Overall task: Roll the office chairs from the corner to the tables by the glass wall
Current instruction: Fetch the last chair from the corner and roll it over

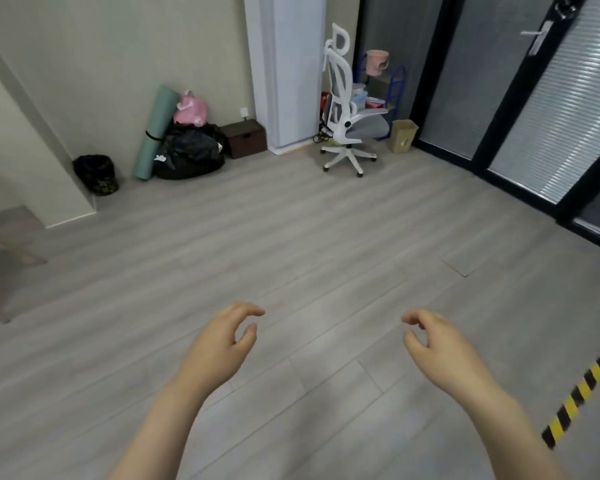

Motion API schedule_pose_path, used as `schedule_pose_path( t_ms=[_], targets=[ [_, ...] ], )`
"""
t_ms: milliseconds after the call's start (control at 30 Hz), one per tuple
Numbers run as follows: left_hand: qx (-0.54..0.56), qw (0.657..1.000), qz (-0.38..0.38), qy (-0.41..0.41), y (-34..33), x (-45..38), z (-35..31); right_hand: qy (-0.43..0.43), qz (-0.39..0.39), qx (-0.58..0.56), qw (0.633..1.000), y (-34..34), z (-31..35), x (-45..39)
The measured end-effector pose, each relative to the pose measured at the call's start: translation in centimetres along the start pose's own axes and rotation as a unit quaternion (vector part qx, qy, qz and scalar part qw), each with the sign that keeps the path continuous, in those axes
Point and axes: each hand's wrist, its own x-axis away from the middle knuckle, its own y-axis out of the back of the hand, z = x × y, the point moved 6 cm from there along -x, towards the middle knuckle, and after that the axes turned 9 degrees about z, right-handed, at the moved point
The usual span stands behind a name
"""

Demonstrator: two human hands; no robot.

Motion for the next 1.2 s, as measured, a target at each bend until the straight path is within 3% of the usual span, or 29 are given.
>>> schedule_pose_path(
  t_ms=[367, 567, 733, 1000, 1200],
  targets=[
    [0.012, 0.999, -0.035, 0.018, 5.2, -22.2, 7.5, 0.023, 0.028, 0.016, 0.999, 0.9, 4.3, -24.8],
    [-0.027, 0.999, 0.021, -0.017, 9.4, -38.6, 10.1, 0.03, 0.011, 0.024, 0.999, 3.3, 9.1, -40.9],
    [-0.027, 0.999, 0.02, -0.039, 13.1, -51.0, 9.6, 0.031, -0.006, 0.007, 0.999, 6.7, 12.0, -51.8],
    [-0.033, 0.997, 0.033, -0.056, 14.5, -71.2, 10.6, -0.003, -0.014, 0.003, 1.0, 9.9, 8.8, -69.8],
    [-0.033, 0.998, 0.021, -0.045, 16.3, -88.2, 9.1, -0.004, -0.009, 0.016, 1.0, 15.9, 6.8, -86.0]
  ],
)
